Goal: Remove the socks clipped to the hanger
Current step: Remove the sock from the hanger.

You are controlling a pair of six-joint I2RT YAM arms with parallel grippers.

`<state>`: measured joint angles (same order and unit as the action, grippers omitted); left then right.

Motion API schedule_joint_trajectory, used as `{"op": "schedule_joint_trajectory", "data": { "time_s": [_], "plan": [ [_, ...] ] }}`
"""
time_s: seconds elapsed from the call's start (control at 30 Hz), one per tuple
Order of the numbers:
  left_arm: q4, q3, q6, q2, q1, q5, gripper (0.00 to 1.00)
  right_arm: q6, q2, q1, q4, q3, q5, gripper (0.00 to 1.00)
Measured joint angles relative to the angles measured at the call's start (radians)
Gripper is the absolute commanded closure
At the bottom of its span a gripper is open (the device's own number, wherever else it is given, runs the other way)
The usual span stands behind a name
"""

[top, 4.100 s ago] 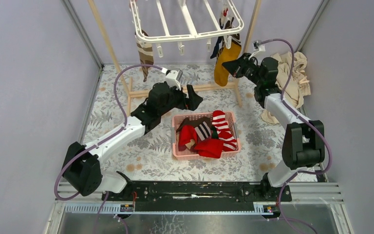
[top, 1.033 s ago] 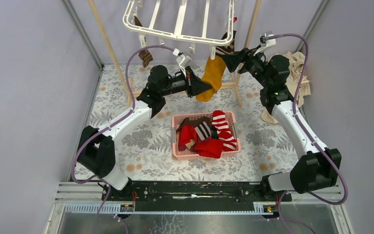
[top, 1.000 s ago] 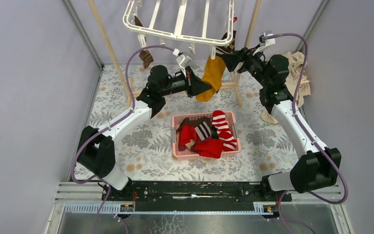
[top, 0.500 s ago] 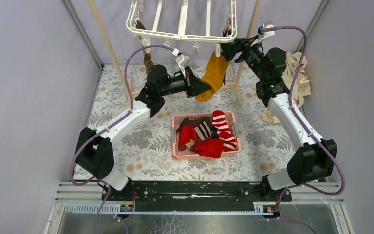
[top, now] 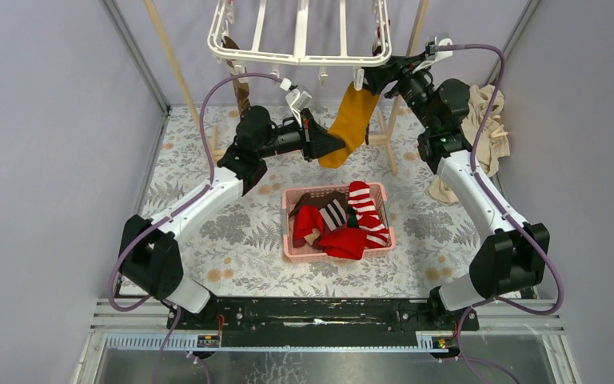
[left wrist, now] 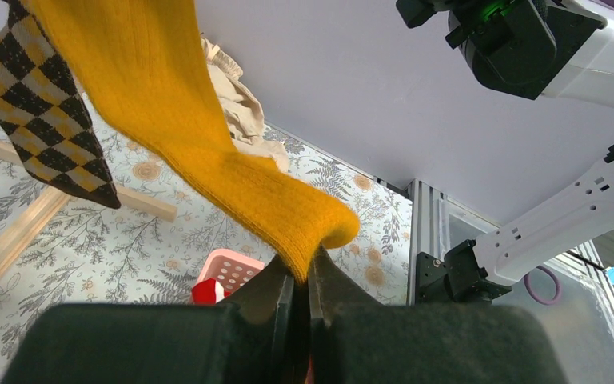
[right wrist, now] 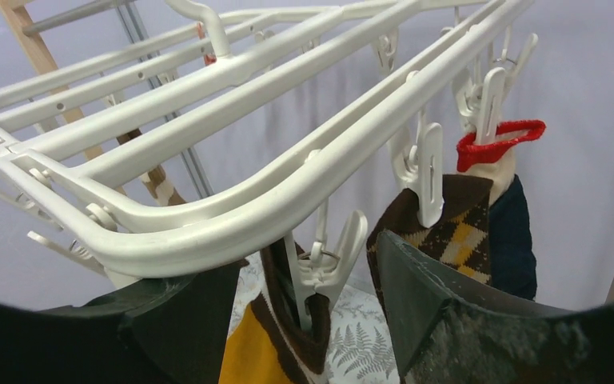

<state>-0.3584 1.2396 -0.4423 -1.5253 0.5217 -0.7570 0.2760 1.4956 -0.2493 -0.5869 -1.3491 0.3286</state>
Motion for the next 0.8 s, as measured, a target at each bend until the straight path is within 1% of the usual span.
{"op": "schedule_joint_trajectory", "data": {
  "time_s": [0.13, 0.27, 0.3, 0.4, 0.53, 0.57, 0.67, 0.8],
  "plan": [
    [0.000, 0.000, 0.000, 0.000, 0.000, -0.004, 0.91, 0.008, 0.000, 0.000, -0.029, 0.000, -0.003, 0.34],
    [-0.001, -0.008, 0.000, 0.000, 0.000, -0.007, 0.91, 0.018, -0.002, 0.000, -0.080, 0.014, -0.016, 0.41],
    [0.000, -0.012, 0.000, 0.000, 0.000, -0.007, 0.91, 0.020, -0.004, 0.000, -0.094, 0.024, -0.023, 0.45],
    [0.001, -0.025, 0.000, 0.001, 0.000, -0.010, 0.91, 0.027, -0.009, 0.000, -0.122, 0.048, -0.039, 0.62],
    [0.007, -0.033, 0.000, 0.001, 0.000, -0.012, 0.91, 0.037, -0.010, 0.000, -0.140, 0.069, -0.058, 0.80],
    [0.008, -0.034, 0.000, 0.001, 0.000, -0.013, 0.91, 0.040, -0.010, 0.000, -0.142, 0.072, -0.059, 0.83],
    [0.013, -0.036, 0.000, 0.004, 0.000, -0.014, 0.91, 0.043, -0.010, 0.000, -0.148, 0.075, -0.058, 0.87],
    [0.021, -0.039, 0.000, 0.023, 0.000, -0.014, 0.91, 0.044, -0.010, 0.000, -0.157, 0.079, -0.059, 0.96]
  ]
}}
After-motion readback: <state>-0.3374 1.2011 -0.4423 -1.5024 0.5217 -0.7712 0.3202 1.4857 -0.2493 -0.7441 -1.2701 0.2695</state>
